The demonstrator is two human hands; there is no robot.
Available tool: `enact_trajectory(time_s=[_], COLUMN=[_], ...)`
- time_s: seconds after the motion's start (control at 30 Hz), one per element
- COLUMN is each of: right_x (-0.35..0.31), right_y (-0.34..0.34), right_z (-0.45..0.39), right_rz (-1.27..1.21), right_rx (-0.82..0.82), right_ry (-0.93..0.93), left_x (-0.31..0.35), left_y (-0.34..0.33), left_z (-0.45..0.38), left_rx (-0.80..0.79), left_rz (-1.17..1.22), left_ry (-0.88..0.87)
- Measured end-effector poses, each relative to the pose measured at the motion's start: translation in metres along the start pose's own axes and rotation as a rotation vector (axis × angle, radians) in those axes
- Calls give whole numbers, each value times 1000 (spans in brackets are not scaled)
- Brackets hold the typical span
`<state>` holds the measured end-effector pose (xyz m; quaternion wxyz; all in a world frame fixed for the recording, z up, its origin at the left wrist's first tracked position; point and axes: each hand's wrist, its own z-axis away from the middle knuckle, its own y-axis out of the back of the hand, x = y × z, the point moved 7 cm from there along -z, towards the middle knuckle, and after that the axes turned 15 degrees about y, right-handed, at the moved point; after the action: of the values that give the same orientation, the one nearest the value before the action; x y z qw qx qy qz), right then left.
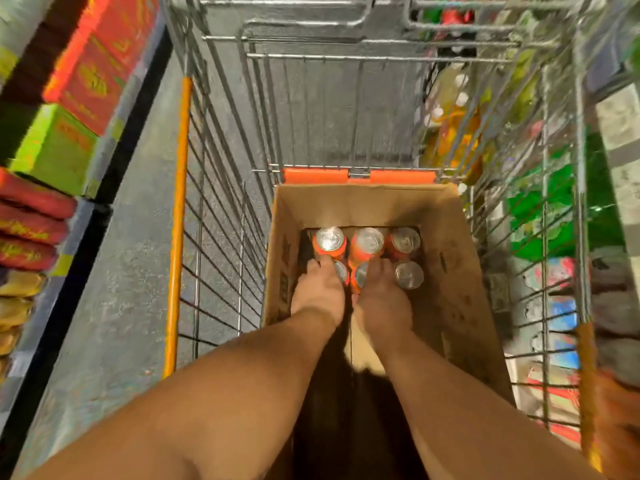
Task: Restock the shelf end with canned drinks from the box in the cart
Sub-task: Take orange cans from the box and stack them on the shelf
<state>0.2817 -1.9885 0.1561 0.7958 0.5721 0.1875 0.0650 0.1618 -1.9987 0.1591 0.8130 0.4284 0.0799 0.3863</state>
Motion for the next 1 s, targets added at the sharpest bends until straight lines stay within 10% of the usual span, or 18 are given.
enact_trajectory(time_s=[0.33, 1.0], right_x=[-13, -147], right_y=[50, 350], right_z=[35, 411], right_rz=[-168, -240], right_rx=[114, 1069], right_ry=[-169, -831], left_x=[5, 41], left_y=[30, 255], left_z=[40, 419], left_rx=[-22, -211], left_rz=[15, 109], left_ry=[-106, -1220])
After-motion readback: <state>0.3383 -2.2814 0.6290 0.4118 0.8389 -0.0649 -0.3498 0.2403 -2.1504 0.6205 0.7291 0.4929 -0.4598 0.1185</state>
